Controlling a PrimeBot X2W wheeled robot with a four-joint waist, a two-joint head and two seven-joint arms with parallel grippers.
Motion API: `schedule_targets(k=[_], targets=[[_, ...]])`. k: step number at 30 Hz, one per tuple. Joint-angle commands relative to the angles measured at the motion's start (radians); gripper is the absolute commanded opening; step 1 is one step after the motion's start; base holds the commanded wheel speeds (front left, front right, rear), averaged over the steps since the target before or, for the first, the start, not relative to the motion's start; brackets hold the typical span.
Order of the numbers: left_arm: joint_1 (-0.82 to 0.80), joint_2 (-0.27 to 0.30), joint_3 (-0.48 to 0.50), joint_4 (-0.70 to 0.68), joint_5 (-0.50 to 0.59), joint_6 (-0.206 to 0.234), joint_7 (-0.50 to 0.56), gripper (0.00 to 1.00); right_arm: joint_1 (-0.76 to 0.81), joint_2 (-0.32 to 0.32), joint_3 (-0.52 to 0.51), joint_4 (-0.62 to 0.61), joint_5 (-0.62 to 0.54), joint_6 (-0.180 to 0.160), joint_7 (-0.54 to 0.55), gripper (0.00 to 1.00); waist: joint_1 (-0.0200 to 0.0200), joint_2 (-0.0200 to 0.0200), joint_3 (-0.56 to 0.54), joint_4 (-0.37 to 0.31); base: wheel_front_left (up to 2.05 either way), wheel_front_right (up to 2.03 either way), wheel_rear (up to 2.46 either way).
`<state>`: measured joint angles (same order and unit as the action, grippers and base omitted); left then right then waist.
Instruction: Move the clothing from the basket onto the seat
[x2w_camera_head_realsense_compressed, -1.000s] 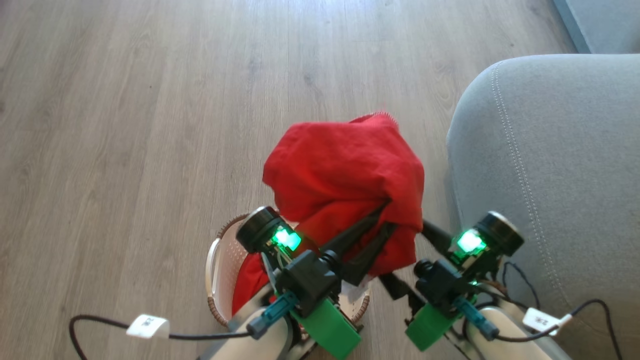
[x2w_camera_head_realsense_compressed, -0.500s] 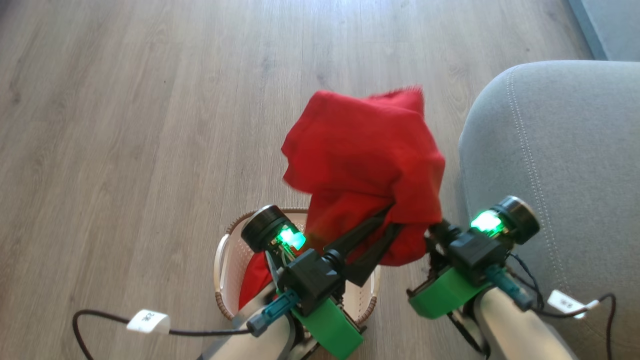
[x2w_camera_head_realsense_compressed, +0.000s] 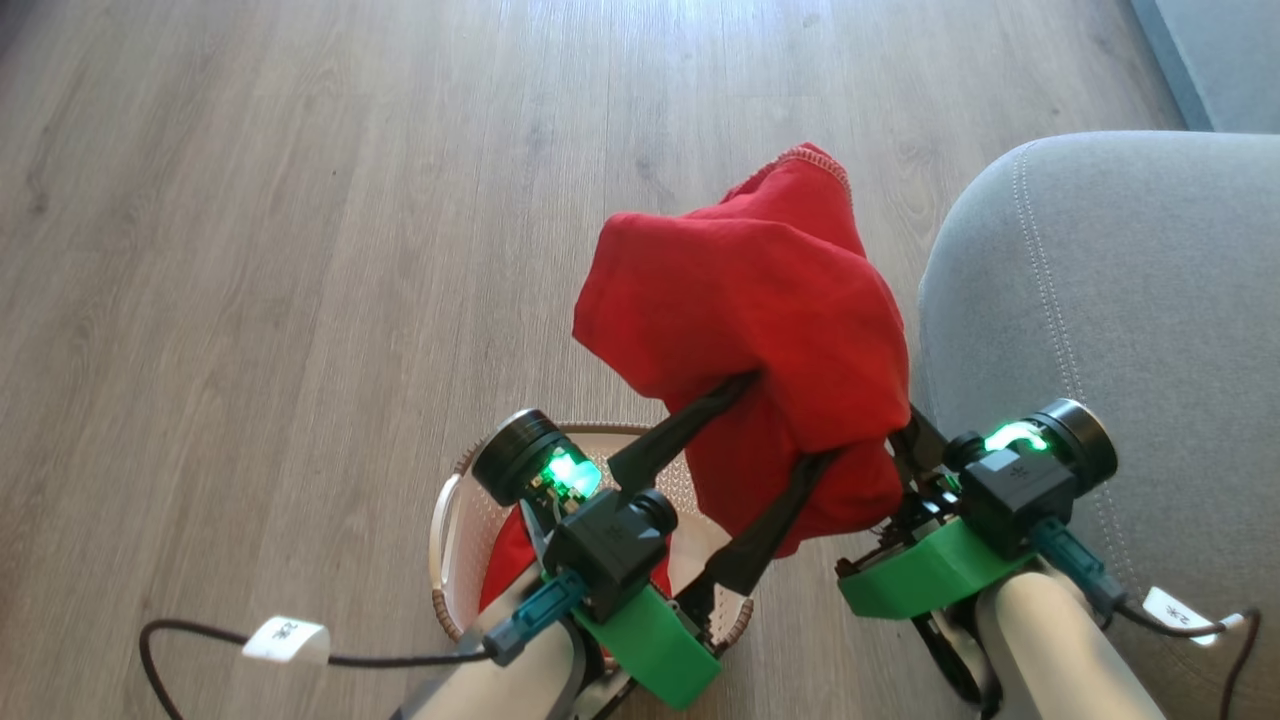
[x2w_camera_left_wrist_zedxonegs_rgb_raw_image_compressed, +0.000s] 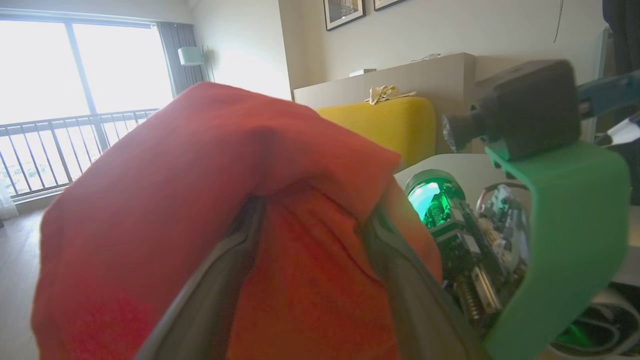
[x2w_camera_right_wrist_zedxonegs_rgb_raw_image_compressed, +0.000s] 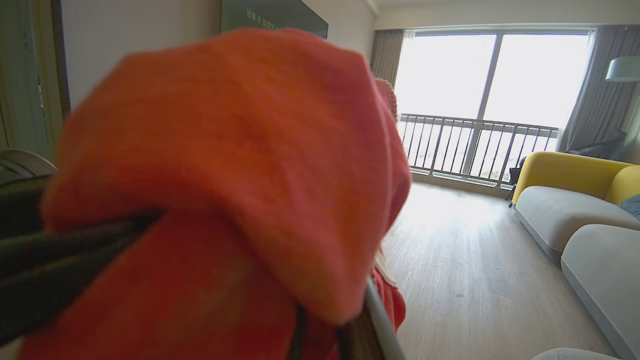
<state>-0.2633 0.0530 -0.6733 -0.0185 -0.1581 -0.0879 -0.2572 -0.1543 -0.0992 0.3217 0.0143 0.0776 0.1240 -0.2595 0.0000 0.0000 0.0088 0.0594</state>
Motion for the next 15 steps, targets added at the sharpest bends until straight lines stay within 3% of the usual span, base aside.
schedule_targets(k=[1,15], targets=[[-0.029,-0.003,0.045,-0.033,-0.001,0.005,-0.005,1.0,-0.022,0.017,0.003,-0.043,0.006,0.007,-0.002,0.0,0.0,0.0,-0.001,0.0,0.0,0.0,0.0],[0.01,-0.003,0.101,0.008,0.021,0.005,-0.005,1.0,-0.031,0.031,-0.156,-0.079,0.061,0.007,-0.002,0.0,0.0,0.0,-0.007,-0.005,0.0,0.0,0.0]])
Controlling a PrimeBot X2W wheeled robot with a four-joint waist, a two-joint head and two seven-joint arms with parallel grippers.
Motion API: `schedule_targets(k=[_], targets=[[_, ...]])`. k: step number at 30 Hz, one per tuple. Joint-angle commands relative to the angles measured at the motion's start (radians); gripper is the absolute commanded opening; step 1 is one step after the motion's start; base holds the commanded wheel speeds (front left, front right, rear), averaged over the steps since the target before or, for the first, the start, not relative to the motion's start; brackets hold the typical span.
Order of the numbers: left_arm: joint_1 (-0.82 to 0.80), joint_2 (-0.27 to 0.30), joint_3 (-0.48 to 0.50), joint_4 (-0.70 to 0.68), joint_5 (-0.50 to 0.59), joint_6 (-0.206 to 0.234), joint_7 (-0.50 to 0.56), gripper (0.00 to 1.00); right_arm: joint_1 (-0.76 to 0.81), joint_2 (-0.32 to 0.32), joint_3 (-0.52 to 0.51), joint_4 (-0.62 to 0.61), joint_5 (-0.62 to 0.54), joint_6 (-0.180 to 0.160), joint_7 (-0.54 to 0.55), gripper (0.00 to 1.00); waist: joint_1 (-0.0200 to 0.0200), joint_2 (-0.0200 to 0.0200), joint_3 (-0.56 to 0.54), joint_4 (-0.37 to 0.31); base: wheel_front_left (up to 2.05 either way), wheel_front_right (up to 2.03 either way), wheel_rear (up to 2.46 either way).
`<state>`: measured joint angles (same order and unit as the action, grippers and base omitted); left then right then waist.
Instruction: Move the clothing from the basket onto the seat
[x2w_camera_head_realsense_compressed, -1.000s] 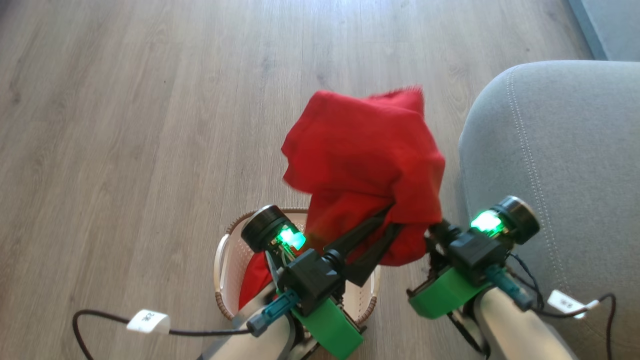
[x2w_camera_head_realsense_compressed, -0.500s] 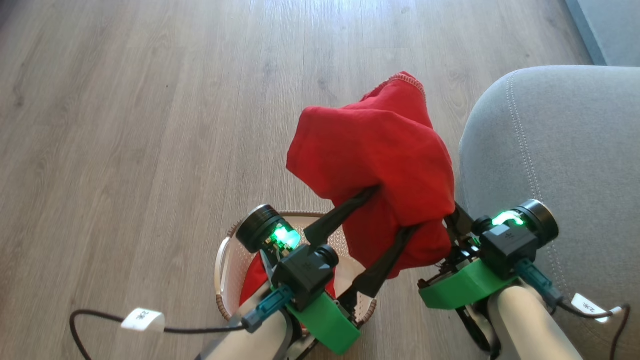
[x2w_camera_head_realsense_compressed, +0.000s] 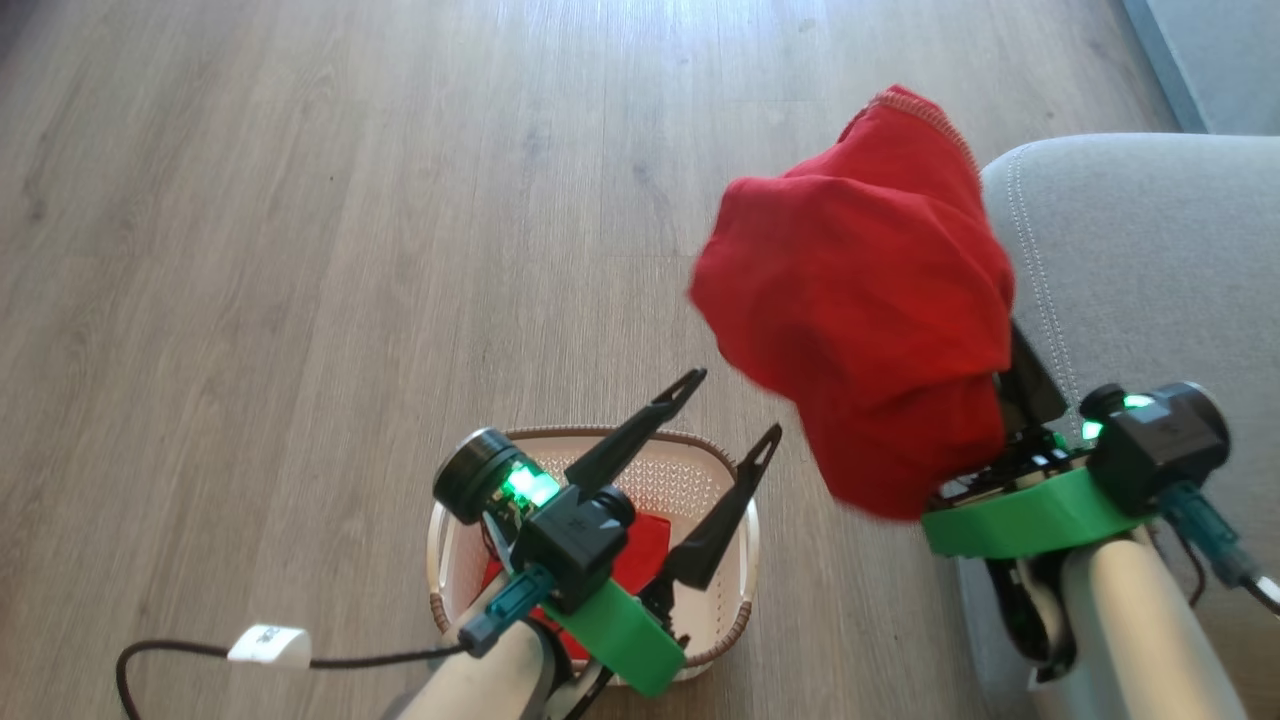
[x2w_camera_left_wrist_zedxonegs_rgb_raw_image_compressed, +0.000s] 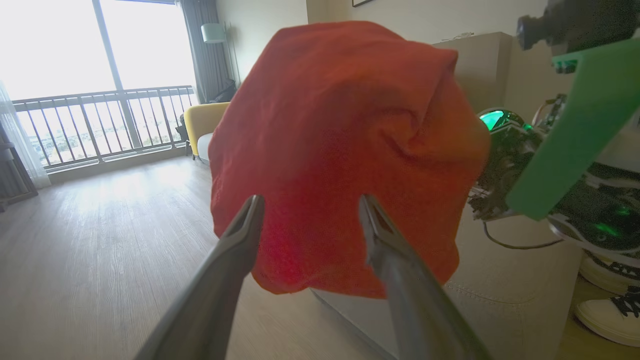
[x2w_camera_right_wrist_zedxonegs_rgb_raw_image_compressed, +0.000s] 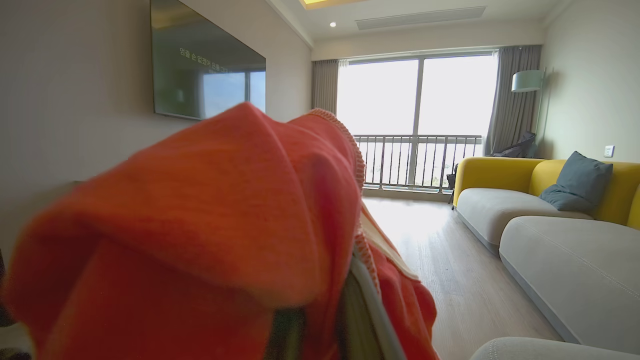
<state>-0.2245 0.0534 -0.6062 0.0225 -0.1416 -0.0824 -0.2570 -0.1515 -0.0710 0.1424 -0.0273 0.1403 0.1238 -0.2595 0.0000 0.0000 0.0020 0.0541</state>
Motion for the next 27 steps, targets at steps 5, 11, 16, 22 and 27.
schedule_targets(k=[5,11,16,22,27], targets=[[-0.001,-0.003,0.059,-0.016,0.006,-0.02,-0.005,1.0,-0.044,-0.015,-0.038,-0.065,-0.022,0.007,-0.002,0.0,0.0,0.0,0.001,-0.009,0.0,0.0,0.0],[0.045,0.01,0.049,0.016,0.023,-0.045,-0.005,1.0,-0.038,-0.022,-0.144,-0.108,-0.028,0.007,-0.002,0.0,0.0,0.0,0.002,-0.032,0.0,0.0,0.0],[0.074,0.038,-0.003,0.021,0.019,-0.048,-0.005,1.0,-0.022,-0.023,-0.201,-0.123,-0.027,0.007,-0.002,0.0,0.0,0.0,0.006,-0.048,0.0,0.0,0.0],[0.099,0.054,-0.021,0.052,0.009,-0.048,-0.005,1.0,-0.003,-0.019,-0.241,-0.127,-0.024,0.007,-0.002,0.0,0.0,0.0,0.009,-0.064,0.0,0.0,0.0],[0.115,0.05,-0.012,0.06,0.012,-0.048,-0.005,1.0,0.002,-0.018,-0.247,-0.125,-0.023,0.007,-0.002,0.0,0.0,0.0,0.011,-0.073,0.0,0.0,0.0]])
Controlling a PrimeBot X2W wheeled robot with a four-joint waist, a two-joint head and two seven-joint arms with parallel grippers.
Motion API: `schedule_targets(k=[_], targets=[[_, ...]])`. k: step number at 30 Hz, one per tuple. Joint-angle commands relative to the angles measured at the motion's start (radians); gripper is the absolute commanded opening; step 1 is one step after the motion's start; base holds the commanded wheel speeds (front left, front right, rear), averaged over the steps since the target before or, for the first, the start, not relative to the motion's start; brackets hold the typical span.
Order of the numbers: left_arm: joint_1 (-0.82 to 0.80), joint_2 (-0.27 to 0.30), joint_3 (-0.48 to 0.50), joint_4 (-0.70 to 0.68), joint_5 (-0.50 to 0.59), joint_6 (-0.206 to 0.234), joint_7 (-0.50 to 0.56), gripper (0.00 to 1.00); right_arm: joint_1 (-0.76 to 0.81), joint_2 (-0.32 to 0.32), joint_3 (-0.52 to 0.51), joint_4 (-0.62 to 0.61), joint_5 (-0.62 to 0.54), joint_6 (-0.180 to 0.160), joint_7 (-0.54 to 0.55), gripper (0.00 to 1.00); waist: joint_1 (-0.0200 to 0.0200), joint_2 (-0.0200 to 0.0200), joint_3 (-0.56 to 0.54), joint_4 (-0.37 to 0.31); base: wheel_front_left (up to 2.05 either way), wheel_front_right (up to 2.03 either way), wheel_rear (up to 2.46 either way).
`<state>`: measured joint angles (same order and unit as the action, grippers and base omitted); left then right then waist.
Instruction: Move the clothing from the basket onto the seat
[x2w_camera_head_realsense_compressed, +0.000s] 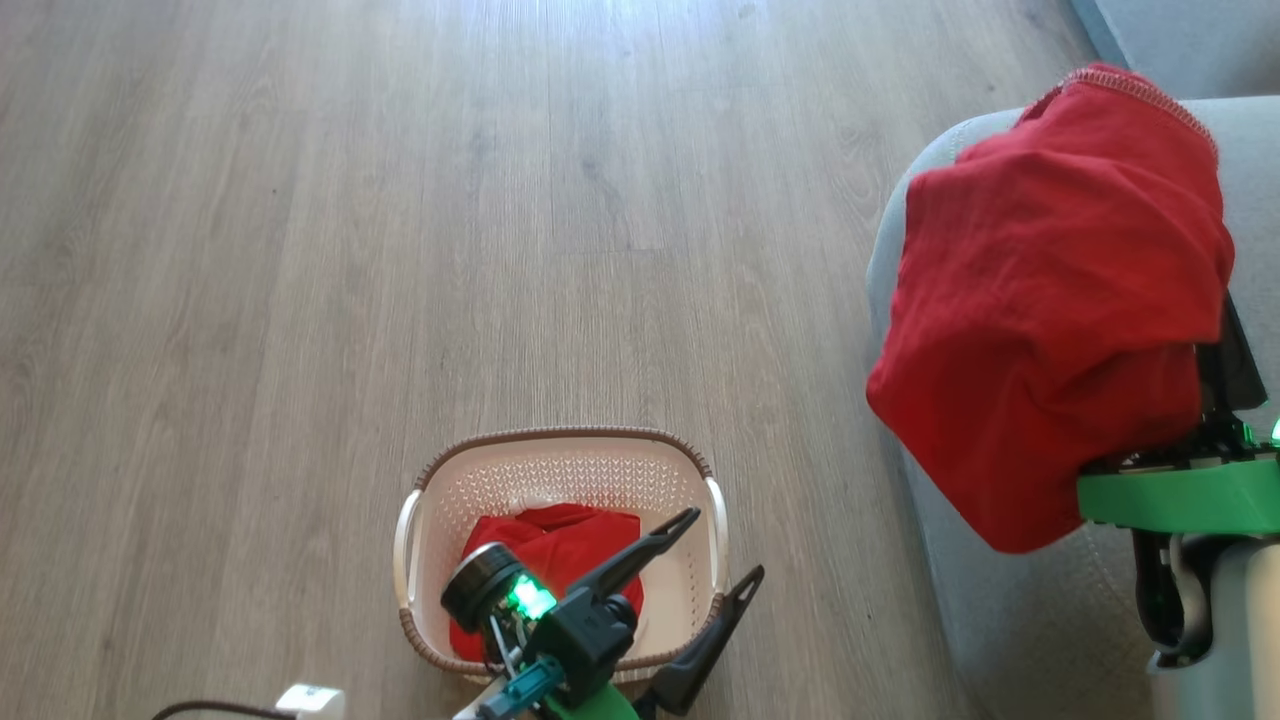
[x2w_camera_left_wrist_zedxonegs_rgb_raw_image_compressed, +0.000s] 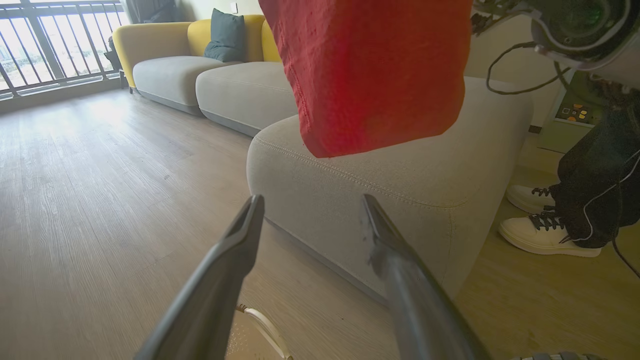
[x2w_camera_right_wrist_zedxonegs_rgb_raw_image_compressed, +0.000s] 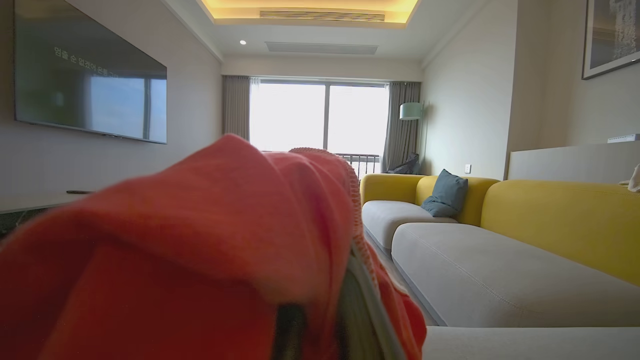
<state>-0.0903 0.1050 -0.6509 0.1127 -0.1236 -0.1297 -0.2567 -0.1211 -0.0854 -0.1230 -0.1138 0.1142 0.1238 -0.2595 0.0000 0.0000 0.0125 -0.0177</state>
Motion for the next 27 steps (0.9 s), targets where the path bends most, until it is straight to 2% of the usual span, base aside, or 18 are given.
schedule_targets(k=[1,17,22,27], targets=[[-0.018,-0.003,0.034,-0.029,-0.005,-0.001,-0.005,1.0,-0.028,-0.003,0.018,-0.039,0.003,0.007,-0.002,0.0,0.0,0.0,0.001,-0.002,0.0,0.0,0.0],[-0.025,-0.006,0.038,-0.026,0.003,-0.001,-0.005,1.0,-0.035,0.004,0.01,-0.04,-0.003,0.007,-0.002,0.0,0.0,0.0,0.005,-0.02,0.0,0.0,0.0],[-0.03,-0.004,0.041,-0.031,0.005,-0.001,-0.005,1.0,-0.045,0.005,-0.003,-0.049,-0.003,0.007,-0.002,0.0,0.0,0.0,0.022,-0.065,0.0,0.0,0.0],[-0.046,-0.004,0.031,-0.034,0.01,-0.001,-0.005,1.0,-0.056,0.003,-0.019,-0.061,-0.003,0.007,-0.002,0.0,0.0,0.0,0.05,-0.144,0.0,0.0,0.0]])
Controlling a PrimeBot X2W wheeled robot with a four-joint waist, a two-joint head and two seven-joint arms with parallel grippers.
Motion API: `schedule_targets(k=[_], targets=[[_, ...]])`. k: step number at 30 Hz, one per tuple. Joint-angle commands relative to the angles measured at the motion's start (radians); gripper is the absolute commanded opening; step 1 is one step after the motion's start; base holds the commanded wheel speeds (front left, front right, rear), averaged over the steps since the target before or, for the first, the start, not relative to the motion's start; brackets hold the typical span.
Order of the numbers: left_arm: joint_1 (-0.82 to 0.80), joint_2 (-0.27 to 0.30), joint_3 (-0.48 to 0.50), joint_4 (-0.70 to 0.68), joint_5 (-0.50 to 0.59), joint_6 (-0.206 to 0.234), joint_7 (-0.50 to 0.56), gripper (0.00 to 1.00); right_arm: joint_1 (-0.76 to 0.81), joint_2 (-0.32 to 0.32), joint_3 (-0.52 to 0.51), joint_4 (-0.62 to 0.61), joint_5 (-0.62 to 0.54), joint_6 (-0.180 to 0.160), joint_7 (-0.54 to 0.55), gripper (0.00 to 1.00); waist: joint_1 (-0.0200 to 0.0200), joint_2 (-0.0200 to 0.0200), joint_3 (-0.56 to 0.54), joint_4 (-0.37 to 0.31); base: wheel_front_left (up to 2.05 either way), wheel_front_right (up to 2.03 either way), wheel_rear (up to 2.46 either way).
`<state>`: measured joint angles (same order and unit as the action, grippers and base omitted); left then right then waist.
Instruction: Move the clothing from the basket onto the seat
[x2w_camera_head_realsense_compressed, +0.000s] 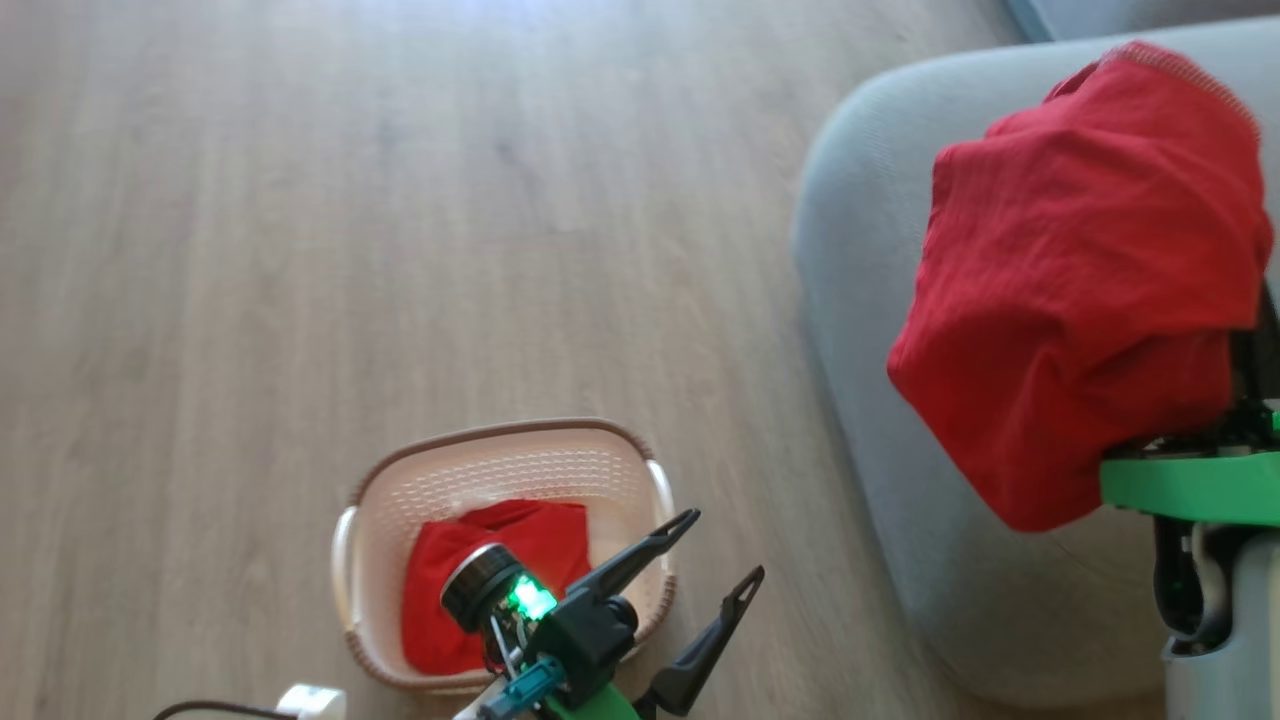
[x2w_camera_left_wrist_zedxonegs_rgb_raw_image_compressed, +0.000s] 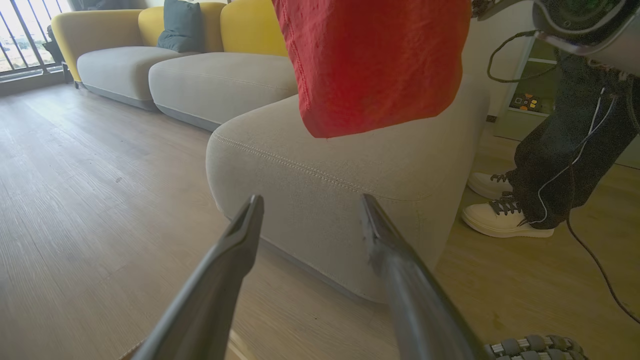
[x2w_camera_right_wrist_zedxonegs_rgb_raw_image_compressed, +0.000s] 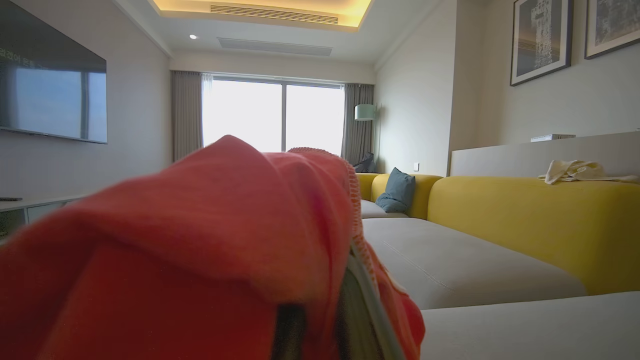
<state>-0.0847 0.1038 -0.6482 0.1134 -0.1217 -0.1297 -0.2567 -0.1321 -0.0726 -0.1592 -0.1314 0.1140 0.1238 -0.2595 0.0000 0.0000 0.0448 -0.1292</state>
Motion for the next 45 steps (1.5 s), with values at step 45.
schedule_targets(k=[45], targets=[[-0.139,0.015,-0.085,-0.019,0.003,-0.001,-0.005,1.0,-0.054,0.022,-0.265,0.003,0.158,0.007,-0.002,0.0,0.0,0.0,0.088,-0.386,0.0,0.0,0.0]])
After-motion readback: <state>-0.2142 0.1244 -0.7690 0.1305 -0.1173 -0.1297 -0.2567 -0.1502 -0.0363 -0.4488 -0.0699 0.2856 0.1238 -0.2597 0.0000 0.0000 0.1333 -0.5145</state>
